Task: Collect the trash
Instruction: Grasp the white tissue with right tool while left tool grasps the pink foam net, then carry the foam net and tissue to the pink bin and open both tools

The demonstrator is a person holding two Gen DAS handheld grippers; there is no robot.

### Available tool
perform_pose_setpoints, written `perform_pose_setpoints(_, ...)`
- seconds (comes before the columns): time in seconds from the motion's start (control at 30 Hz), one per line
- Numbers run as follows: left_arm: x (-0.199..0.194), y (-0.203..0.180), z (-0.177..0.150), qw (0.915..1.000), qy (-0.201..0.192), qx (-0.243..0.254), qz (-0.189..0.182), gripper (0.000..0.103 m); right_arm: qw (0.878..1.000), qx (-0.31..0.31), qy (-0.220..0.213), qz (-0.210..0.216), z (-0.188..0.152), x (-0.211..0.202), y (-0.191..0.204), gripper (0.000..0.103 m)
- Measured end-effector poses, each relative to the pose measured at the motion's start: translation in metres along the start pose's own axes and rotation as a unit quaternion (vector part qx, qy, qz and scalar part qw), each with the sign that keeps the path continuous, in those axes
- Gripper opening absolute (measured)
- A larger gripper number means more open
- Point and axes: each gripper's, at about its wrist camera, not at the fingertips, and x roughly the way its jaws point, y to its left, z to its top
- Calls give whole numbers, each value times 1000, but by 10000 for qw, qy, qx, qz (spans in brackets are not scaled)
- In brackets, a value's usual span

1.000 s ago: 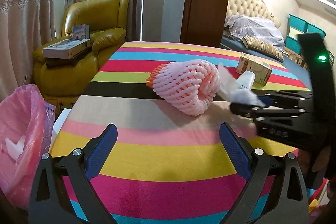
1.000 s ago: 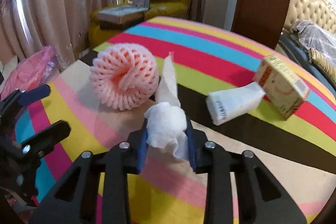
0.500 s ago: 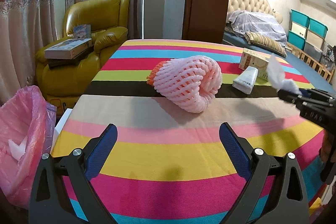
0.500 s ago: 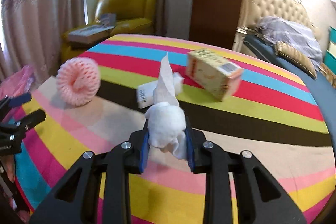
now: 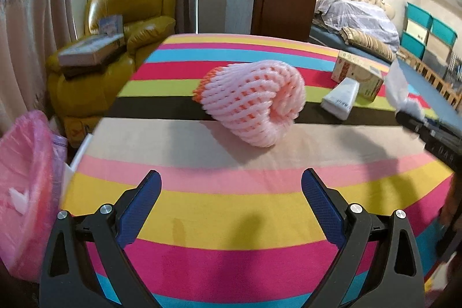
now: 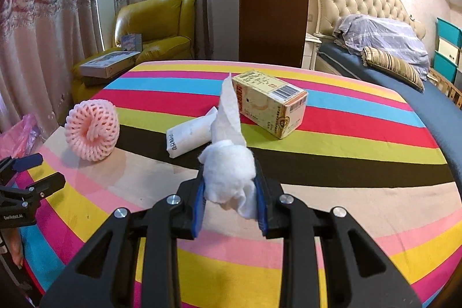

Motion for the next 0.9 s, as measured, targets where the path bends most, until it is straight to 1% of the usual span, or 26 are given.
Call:
perform_pose_setpoints(0.07,6,-5,6,9998,36,-171,-50,91,10000,26,16,11,0,0,0,28)
perform_pose_setpoints(0.13,14,-11,15,9994,12,-342,42,91,10000,30,16,34,0,0,1,28)
perform_pose_setpoints(0.2,25,-17,25,9988,65,-494,36,91,10000,24,-16,39,-1,-1,2,28)
perform_pose_setpoints(0.3,39,-27,38,9982,121,-584,81,91,10000,16,-39,53,-1,-2,2,28)
perform_pose_setpoints(0.4,52,-35,52,9977,113,-586,329,91,9999,43,-57,91,-2,-4,-1,29)
perform_pose_setpoints(0.47,62,-39,60,9968,203,-584,512,91,9999,76,-60,103,-2,-5,-2,29)
perform_pose_setpoints(0.6,73,-41,64,9954,325,-573,695,90,9998,124,-70,138,-2,-6,-4,29)
perform_pose_setpoints(0.63,73,-41,63,9956,311,-542,700,87,9998,126,-72,143,-2,-6,-4,29)
perform_pose_setpoints(0.67,73,-42,61,9959,298,-495,696,76,9998,123,-74,145,-2,-6,-3,29)
perform_pose_setpoints(0.7,73,-43,59,9962,315,-416,692,69,9998,116,-74,149,-2,-6,-3,29)
perform_pose_setpoints(0.73,72,-44,57,9966,312,-372,673,67,9998,109,-73,155,-3,-6,-3,29)
perform_pose_setpoints(0.77,69,-44,56,9969,261,-371,642,62,9998,101,-67,155,-3,-6,-3,29)
perform_pose_setpoints(0.8,63,-43,55,9973,151,-371,617,60,9998,94,-71,153,-3,-6,-3,29)
perform_pose_setpoints(0.9,51,-42,52,9979,-45,-292,581,58,9998,81,-79,155,-3,-7,-3,29)
